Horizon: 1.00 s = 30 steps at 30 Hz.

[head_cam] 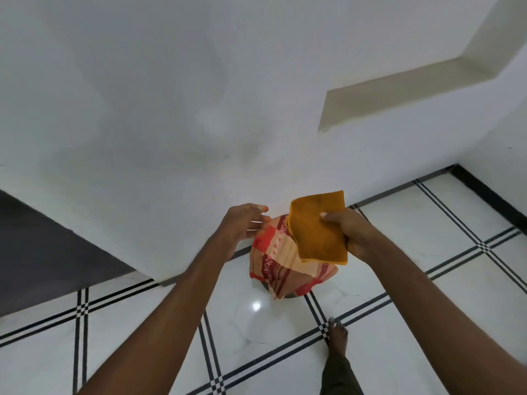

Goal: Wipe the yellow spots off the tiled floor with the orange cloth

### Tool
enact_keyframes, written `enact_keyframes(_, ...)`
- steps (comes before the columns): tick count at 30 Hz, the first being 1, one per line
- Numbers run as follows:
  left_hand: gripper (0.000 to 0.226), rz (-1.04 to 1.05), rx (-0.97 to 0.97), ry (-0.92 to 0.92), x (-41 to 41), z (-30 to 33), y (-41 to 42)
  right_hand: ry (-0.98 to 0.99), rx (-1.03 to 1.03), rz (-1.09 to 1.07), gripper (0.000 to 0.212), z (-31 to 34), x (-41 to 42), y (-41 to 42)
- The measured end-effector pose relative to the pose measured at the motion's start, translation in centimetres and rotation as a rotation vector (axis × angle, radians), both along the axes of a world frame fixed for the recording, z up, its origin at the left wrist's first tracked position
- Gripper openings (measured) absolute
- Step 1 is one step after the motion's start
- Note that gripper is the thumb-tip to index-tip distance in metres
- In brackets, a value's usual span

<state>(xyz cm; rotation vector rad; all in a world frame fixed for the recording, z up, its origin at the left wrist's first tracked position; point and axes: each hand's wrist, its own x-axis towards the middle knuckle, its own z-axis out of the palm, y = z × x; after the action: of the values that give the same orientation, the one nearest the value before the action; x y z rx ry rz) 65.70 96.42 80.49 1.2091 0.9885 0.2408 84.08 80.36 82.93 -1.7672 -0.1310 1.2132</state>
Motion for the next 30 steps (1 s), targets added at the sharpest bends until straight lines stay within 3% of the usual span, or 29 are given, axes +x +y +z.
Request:
enact_keyframes(4,0.018,0.106,-0.069,0.145,6.4,-7.1,0.4,0.019,-0.078,0.107,0.052,-7.3,8.4,2.9)
enact_keyframes(8,0.022,0.181,-0.129,0.264,11.1,-13.4,0.7,0.097,-0.192,0.195,0.039,-15.0,14.2,5.3)
enact_keyframes(19,0.018,0.397,-0.050,0.484,15.9,-33.5,3.2,0.314,-0.161,0.323,0.071,-37.3,21.0,11.8)
enact_keyframes(23,0.036,0.428,0.007,0.605,14.9,-41.9,2.1,0.275,-0.379,0.253,0.059,-48.6,19.6,12.2)
enact_keyframes(26,0.029,0.338,0.063,0.674,15.0,-45.9,1.2,0.145,-0.509,0.094,0.039,-55.8,19.0,11.7)
enact_keyframes(30,0.028,0.102,0.080,0.677,16.5,-47.7,2.2,-0.163,-0.521,0.140,0.034,-57.8,18.5,11.7)
